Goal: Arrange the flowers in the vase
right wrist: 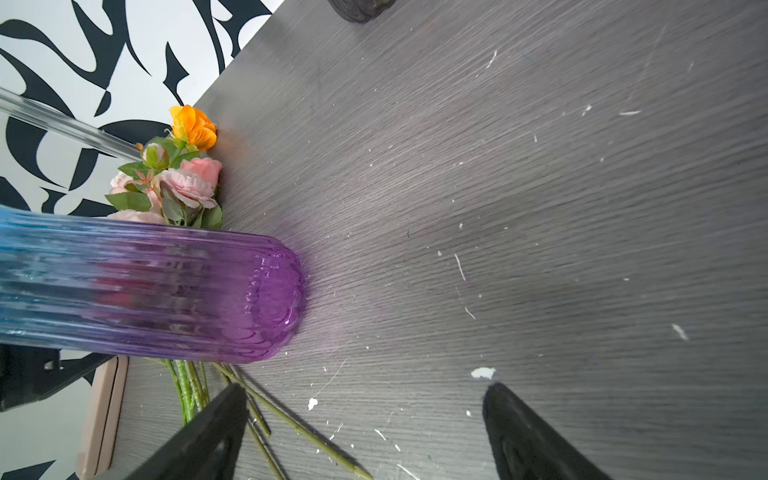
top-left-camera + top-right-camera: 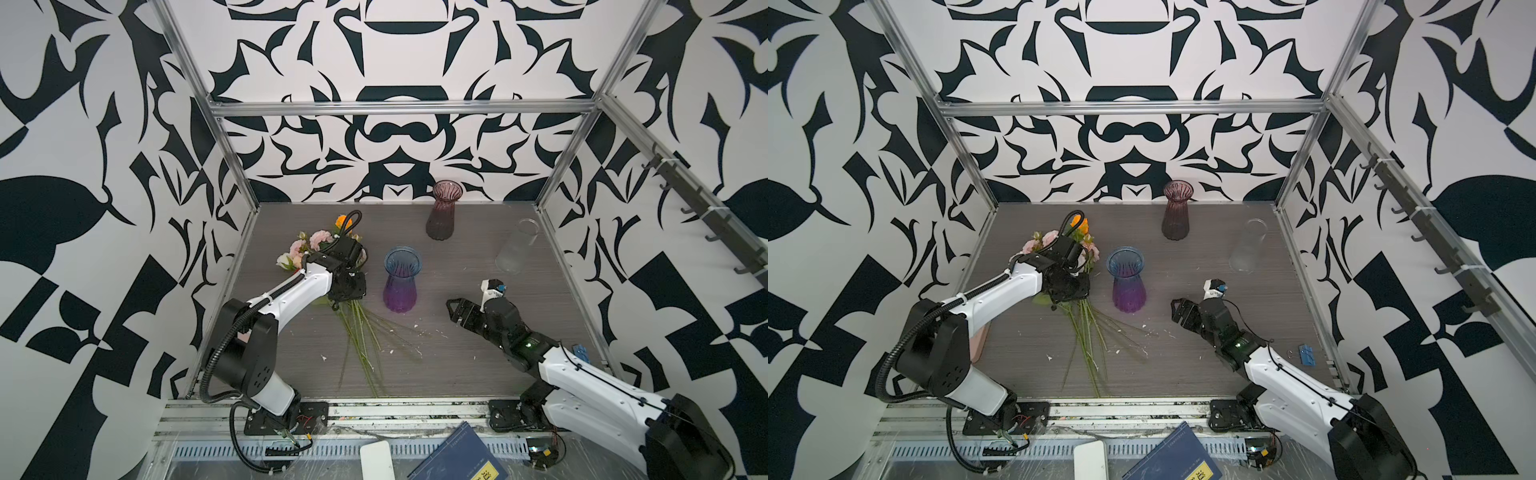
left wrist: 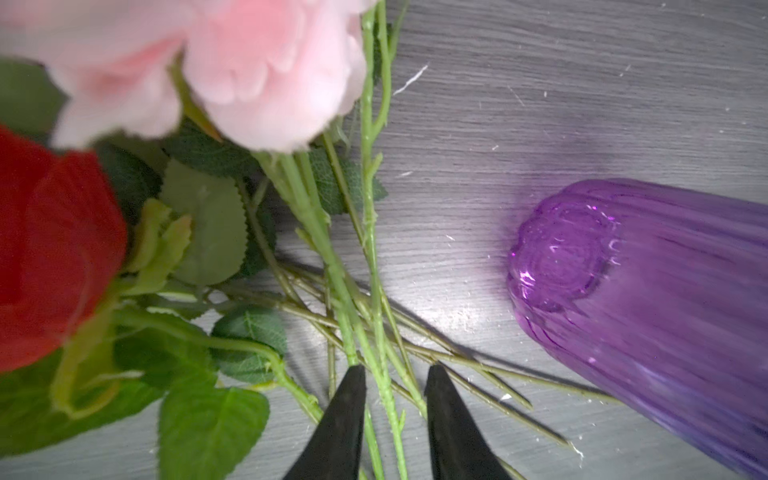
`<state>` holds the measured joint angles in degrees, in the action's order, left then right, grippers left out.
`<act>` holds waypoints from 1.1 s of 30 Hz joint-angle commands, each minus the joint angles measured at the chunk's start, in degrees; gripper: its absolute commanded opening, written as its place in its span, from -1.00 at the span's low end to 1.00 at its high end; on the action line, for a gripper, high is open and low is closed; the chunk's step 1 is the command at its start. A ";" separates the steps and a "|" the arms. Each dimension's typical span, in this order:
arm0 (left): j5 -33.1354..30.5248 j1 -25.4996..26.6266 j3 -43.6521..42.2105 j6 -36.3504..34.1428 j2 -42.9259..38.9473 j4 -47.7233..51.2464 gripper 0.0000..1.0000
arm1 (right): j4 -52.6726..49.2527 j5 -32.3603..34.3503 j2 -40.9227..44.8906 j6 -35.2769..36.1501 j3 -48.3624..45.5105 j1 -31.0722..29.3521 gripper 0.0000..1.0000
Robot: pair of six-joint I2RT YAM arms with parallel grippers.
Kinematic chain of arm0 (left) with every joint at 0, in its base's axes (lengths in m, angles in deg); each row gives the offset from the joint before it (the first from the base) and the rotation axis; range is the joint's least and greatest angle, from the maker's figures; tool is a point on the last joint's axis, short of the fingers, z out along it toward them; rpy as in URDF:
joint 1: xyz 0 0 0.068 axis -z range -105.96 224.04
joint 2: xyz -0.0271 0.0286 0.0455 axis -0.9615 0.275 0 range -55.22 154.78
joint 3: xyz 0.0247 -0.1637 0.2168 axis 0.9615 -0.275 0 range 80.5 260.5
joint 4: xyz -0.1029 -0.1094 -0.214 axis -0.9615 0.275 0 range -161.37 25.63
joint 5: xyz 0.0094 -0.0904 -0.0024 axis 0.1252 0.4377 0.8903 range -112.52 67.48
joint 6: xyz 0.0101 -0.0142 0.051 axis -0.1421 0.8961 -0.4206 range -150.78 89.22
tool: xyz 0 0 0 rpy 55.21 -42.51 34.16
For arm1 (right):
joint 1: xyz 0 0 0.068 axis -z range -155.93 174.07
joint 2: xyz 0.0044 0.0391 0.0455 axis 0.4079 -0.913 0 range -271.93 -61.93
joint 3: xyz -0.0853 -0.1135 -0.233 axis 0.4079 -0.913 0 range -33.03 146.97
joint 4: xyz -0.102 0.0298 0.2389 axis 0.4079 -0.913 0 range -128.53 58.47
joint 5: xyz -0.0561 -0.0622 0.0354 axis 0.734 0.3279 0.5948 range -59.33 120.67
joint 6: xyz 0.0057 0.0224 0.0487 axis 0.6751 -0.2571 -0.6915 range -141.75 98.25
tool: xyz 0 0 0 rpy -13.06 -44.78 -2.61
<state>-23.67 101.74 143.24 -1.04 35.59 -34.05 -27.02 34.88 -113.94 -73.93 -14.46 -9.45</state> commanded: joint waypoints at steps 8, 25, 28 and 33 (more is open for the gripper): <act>-1.39 -0.33 4.68 -1.53 6.85 1.44 -0.54 | 1.08 1.99 4.19 -0.51 -1.77 0.06 0.84; -1.97 -2.39 3.27 -2.51 5.30 1.53 -0.41 | 1.97 1.64 3.08 -0.81 -1.76 0.22 0.84; -2.19 -2.39 3.33 -2.23 5.74 0.98 -0.41 | 1.99 1.34 2.62 -0.73 -1.61 0.29 0.84; -1.93 -2.39 3.86 -1.45 7.16 0.04 -0.45 | 1.73 0.98 1.82 -0.55 -1.05 0.29 0.85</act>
<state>-24.94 99.54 147.06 -3.18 42.34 -34.31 -27.02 35.64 -112.06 -74.35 -16.38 -9.38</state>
